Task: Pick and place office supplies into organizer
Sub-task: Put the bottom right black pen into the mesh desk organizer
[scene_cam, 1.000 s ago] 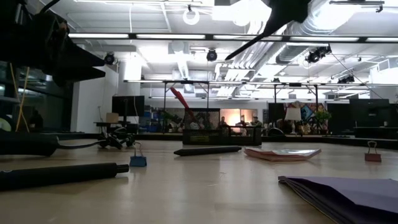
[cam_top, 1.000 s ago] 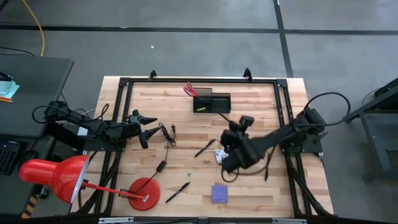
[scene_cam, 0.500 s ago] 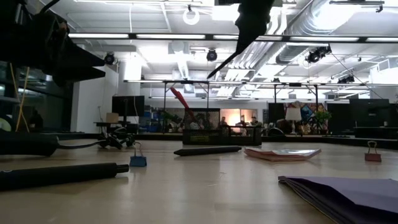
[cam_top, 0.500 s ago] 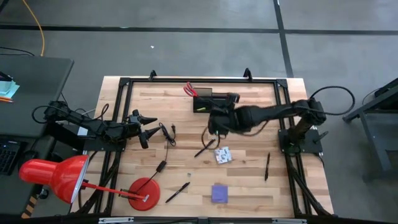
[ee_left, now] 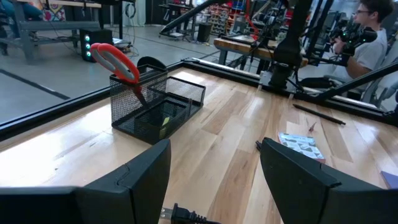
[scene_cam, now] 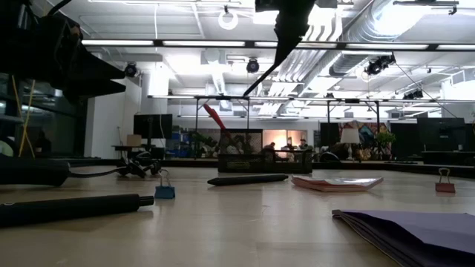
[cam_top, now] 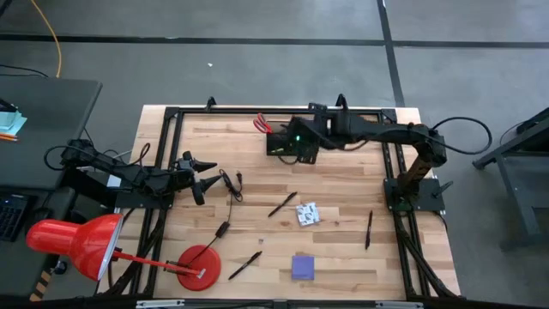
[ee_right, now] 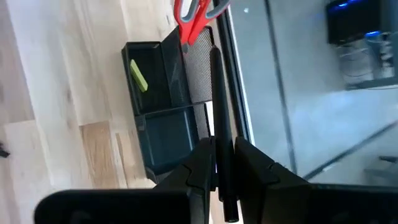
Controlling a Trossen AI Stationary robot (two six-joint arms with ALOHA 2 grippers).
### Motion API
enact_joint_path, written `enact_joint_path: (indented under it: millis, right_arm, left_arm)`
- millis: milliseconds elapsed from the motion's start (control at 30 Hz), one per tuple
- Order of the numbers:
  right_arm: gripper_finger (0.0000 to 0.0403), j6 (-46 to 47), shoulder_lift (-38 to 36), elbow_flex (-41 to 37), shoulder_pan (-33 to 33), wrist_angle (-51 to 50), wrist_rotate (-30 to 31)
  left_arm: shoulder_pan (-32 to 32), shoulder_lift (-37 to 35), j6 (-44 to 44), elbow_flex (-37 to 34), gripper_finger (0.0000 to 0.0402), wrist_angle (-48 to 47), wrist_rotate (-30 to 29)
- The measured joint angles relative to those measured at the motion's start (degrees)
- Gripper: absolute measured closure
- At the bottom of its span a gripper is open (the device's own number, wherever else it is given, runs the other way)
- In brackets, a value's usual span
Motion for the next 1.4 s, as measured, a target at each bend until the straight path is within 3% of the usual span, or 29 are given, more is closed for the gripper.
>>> enact_joint_path:
  millis: [333,733,1400]
  right_arm:
    - [0.0372,-6.0,0.5,0.7,-7.6,-1.5,-11.4]
    - [0.0373,-10.7,6.5,4.9,-12.9,-3.2,-13.7]
    - [0.0370,-14.3,26.1,28.6,-14.2,-19.4,-19.1]
  left_arm:
    - [0.0,0.0,0.0,0.0,0.0169,0.0,0.0]
    - [0.0,0.0,0.0,0.0,0.0169,0.0,0.0]
    - [0.0,0.0,0.0,0.0,0.0169,0.0,0.0]
